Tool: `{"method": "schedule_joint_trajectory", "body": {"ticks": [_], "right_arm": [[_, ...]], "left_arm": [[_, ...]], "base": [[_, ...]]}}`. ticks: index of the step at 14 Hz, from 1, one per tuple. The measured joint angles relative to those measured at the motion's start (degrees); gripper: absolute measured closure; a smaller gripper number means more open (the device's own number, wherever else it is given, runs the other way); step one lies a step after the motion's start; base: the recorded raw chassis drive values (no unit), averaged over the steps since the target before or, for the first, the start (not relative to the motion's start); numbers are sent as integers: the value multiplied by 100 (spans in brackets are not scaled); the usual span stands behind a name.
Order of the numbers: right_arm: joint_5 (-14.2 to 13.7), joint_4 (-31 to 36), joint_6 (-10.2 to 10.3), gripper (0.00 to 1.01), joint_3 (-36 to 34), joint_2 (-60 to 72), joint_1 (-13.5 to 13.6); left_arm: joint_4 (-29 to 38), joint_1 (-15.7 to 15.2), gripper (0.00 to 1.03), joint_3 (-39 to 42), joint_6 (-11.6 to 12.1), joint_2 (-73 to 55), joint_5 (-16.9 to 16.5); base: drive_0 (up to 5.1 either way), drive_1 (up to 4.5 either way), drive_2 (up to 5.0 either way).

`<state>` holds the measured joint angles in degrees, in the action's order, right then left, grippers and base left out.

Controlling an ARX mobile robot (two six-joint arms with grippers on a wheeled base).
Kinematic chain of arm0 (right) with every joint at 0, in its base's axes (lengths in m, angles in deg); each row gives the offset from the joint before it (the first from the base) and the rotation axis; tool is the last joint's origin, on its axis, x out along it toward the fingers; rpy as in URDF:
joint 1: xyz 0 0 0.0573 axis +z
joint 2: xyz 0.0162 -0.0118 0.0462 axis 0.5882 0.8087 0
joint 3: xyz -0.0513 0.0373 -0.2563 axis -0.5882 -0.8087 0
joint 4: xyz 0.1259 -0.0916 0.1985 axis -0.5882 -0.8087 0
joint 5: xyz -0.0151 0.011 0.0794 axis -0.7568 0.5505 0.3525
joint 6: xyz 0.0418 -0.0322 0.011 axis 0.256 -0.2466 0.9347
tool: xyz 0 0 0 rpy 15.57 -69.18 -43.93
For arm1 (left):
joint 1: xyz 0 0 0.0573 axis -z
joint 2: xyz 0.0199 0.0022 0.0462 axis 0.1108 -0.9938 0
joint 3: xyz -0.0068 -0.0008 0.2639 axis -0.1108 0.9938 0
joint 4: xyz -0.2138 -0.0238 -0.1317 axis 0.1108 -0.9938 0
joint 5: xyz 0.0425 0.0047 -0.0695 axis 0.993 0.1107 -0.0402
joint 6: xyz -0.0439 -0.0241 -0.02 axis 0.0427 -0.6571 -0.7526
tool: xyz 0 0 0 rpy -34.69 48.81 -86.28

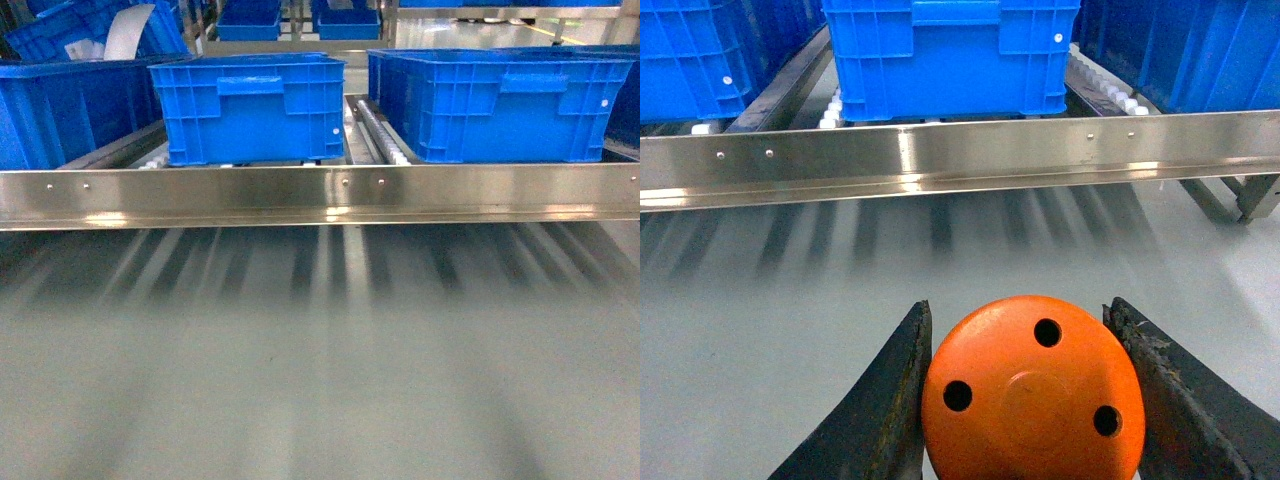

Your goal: Sort blue parts and orange caps into right shelf containers

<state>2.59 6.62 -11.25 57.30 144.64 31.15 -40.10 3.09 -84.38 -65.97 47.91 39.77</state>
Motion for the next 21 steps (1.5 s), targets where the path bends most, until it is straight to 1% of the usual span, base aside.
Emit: {"method": "schedule_joint_trajectory", "body": {"ticks": [6,16,21], "right_arm": [[13,9,0,58,0,-2,0],[4,9,0,58,0,0,0],[2,9,0,58,0,0,0]], "left_arm": [[9,-22,59,0,0,15,7],[11,-17,59,0,0,11,4],[2,-17,59,0,0,11,2]], "base": [[0,0,0],[-11,366,-389],[253,250,-498]]}}
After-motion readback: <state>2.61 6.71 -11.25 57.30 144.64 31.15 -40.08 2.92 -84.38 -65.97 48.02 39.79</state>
